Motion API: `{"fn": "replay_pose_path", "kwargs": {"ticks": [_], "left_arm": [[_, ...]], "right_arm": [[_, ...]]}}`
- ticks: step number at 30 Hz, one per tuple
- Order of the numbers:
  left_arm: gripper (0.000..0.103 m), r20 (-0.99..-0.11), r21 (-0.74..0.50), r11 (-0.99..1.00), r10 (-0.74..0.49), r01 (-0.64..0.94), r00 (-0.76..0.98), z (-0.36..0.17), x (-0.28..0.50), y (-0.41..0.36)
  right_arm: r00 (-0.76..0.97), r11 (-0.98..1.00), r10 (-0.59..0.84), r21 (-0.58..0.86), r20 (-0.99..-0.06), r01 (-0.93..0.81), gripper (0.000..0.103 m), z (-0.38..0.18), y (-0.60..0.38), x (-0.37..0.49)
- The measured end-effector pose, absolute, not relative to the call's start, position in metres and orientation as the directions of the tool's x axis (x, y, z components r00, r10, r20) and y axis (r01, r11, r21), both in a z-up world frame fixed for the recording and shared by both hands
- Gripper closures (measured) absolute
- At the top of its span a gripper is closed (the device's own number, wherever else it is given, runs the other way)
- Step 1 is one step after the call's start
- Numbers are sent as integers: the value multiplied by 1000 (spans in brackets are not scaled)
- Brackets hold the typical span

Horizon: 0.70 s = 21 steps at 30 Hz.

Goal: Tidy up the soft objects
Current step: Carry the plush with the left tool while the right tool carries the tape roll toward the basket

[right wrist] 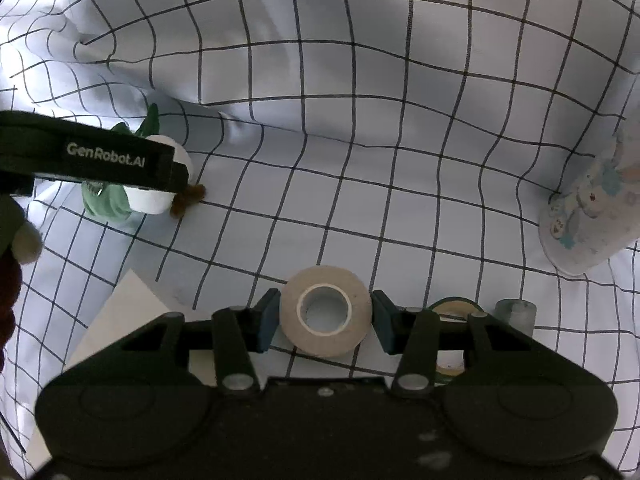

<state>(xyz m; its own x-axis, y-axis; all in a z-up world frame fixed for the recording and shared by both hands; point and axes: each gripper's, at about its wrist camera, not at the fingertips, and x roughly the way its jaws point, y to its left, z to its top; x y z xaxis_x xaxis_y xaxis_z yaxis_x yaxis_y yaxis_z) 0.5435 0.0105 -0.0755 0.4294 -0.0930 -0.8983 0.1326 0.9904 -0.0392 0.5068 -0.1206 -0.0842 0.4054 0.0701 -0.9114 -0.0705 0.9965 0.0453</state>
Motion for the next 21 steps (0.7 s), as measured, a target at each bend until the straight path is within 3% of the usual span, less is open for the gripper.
{"fn": "replay_pose_path", "kwargs": {"ticks": [8,10,11,21], "left_arm": [[21,-895,-2,994,-51,112,442,-82,549,3],[27,-895,0,994,-49,109,443,-87,550,1],[36,-893,-13,994,-61,109,446,-88,550,2],[38,-850,-30,999,-39,27,525,-61,521,33]], "right_arm": [[412,996,69,43,-908,-73,55,-83,-122,505],[420,997,69,44,-905,-68,55,-80,-123,505],[426,997,68,44,-902,-65,55,-78,-124,505],[525,989,135,84,-841,-121,55,-40,-103,503]]}}
